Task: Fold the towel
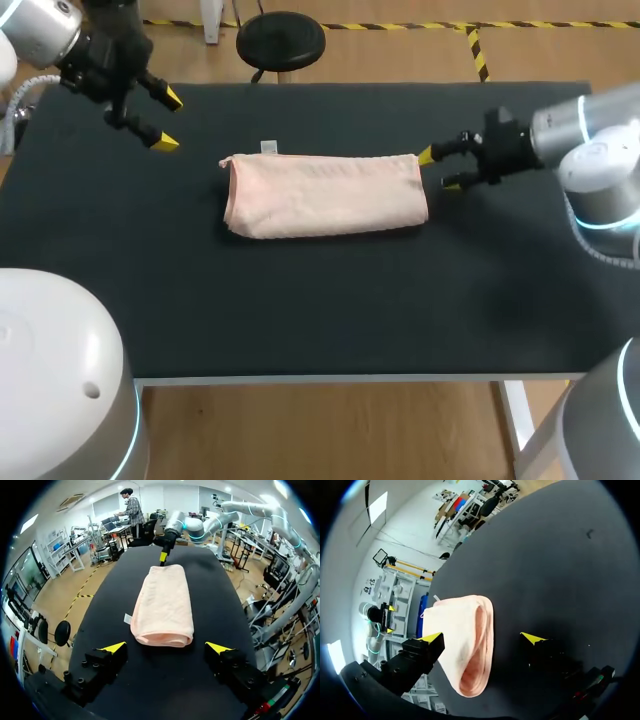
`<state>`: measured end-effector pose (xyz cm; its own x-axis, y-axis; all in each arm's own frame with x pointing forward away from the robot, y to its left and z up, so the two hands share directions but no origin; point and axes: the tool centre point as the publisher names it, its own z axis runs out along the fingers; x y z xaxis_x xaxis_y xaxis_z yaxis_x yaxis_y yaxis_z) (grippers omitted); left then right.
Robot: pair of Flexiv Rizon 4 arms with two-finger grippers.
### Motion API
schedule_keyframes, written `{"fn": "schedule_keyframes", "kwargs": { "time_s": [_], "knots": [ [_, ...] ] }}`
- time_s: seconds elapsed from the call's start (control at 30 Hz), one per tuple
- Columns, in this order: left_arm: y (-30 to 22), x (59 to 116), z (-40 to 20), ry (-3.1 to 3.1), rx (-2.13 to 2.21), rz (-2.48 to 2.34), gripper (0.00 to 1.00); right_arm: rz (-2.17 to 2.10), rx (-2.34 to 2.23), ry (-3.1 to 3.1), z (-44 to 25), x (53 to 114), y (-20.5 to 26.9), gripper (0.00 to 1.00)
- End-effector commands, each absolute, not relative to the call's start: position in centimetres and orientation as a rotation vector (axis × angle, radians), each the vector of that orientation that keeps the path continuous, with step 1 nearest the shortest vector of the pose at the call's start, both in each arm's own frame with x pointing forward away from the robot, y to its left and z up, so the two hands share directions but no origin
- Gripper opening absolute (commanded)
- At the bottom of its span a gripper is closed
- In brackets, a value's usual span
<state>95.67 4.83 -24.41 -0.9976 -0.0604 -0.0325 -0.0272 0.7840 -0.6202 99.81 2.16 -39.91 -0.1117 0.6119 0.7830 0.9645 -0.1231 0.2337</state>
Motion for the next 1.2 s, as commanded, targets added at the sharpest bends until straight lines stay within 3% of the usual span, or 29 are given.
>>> {"fn": "schedule_keyframes", "kwargs": {
  "time_s": [0.03,1.2],
  "knots": [
    [4.9,95.6,-24.5,2.915,-0.068,-1.016,1.00,-1.032,-1.709,-1.748,-40.2,100.5,2.3,1.00],
    [4.9,95.6,-24.5,2.915,-0.068,-1.016,1.00,-0.860,-1.594,-1.773,-40.2,99.3,5.6,1.00]
  ]
}}
